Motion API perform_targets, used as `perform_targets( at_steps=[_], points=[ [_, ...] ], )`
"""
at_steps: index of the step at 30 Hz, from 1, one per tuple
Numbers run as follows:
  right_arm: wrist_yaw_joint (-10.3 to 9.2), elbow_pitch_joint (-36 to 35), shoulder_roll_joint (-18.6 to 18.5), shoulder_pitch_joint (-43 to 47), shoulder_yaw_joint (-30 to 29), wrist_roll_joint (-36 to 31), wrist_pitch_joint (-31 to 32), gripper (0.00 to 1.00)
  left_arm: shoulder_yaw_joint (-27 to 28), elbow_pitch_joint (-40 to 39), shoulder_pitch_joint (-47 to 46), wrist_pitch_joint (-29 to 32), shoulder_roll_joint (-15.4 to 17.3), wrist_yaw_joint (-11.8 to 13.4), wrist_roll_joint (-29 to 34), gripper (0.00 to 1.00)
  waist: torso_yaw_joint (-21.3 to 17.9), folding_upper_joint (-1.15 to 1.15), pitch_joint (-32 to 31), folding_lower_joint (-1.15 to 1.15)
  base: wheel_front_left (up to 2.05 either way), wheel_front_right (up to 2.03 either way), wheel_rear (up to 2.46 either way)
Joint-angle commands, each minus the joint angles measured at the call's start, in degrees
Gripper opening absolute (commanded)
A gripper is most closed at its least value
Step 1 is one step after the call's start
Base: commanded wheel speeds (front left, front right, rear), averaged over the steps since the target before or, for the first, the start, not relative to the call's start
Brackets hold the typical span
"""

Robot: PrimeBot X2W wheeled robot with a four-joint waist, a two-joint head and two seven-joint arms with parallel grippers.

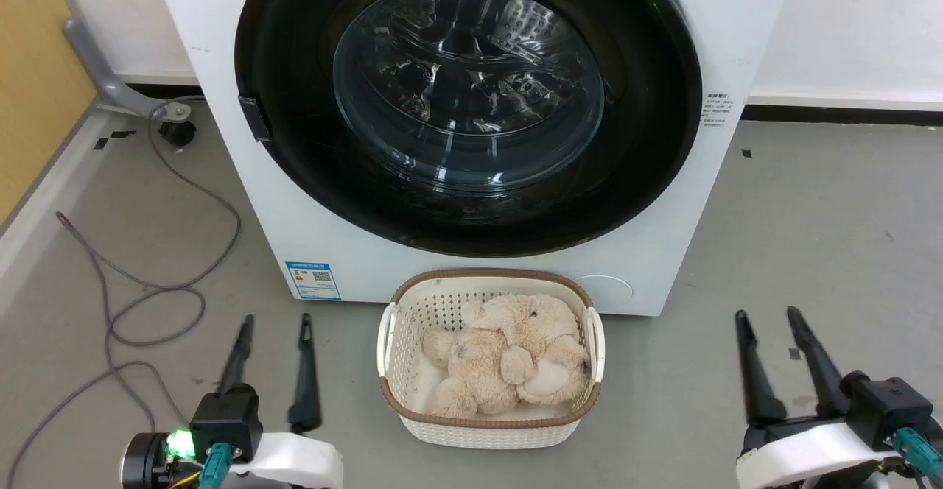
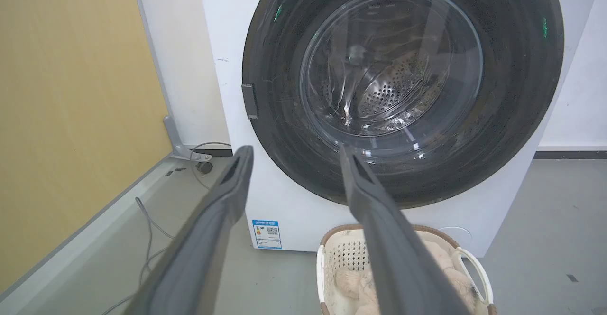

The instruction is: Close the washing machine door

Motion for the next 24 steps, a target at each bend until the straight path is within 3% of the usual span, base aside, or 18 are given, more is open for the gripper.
perform_targets(
  at_steps=[1, 24],
  points=[
    [0.01, 0.0, 0.0, 0.0, 0.0, 0.0, 0.0, 0.00, 0.0, 0.0, 0.0, 0.1, 0.0, 0.0, 0.0, 0.00, 0.0, 0.00, 0.0, 0.00, 0.00, 0.00, 0.00],
    [0.00, -1.5, 0.0, 0.4, 0.4, -1.2, 2.5, 0.00, 0.3, -1.1, 0.2, 2.5, 0.0, -0.8, 0.2, 0.00, -0.3, 0.00, 0.0, 0.00, 0.00, 0.00, 0.00]
  ],
)
